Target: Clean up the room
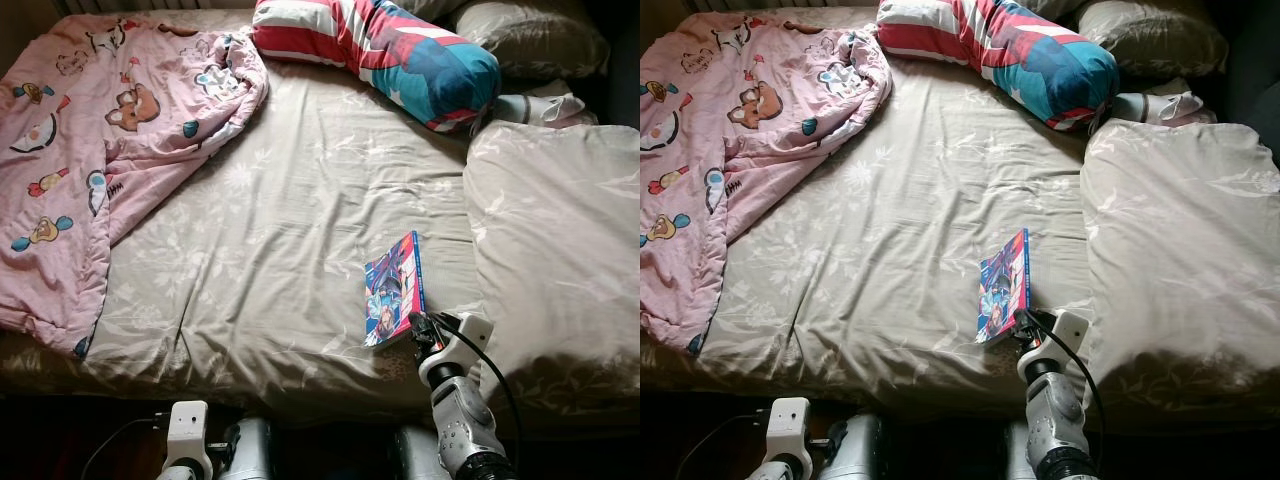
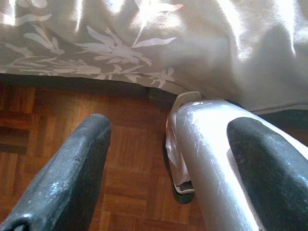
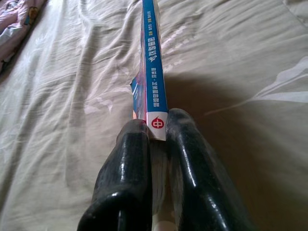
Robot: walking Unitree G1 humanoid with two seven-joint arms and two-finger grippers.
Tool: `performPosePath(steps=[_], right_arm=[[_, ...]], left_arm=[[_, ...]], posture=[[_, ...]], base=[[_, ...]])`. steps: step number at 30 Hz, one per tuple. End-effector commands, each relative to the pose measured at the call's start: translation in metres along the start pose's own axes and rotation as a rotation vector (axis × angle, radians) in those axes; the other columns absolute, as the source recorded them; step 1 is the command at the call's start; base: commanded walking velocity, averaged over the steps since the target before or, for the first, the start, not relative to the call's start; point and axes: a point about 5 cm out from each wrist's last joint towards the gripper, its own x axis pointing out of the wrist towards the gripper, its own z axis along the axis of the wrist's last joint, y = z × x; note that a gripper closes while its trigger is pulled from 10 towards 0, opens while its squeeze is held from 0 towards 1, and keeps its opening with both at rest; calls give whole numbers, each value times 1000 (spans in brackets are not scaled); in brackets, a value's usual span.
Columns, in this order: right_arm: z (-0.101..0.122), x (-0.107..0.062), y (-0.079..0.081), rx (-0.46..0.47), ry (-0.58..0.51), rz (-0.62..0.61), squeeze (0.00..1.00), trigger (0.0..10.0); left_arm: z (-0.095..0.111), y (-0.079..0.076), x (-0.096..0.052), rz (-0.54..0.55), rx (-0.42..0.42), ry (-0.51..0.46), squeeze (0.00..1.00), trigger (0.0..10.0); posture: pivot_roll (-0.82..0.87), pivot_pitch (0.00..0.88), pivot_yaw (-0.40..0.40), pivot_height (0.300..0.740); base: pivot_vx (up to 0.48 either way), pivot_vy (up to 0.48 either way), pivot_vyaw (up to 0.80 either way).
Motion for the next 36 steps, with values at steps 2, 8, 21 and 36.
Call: performPosePath(steps=[2,8,21,36], right_arm=[[-3,-1,0,3,5,-10,0,10000],[-3,-1,-1,-1,3,-19,0,10000],[-3,-2,-4,-11,0,-43,863,10000],[3,-4,-17,-50,-29,-143,0,10000]], left_arm=[[-27,8,-11,19,18,118,0,10000],[-28,9,-11,20,19,121,0,10000],[-28,9,-12,19,21,114,0,10000],[-28,8,-11,17,17,116,0,10000]], posture=[[9,242,59,637],[9,238,60,637],[10,237,62,637],[9,241,62,637]], base=[[0,0,0],[0,0,0],[0,0,0],[0,0,0]])
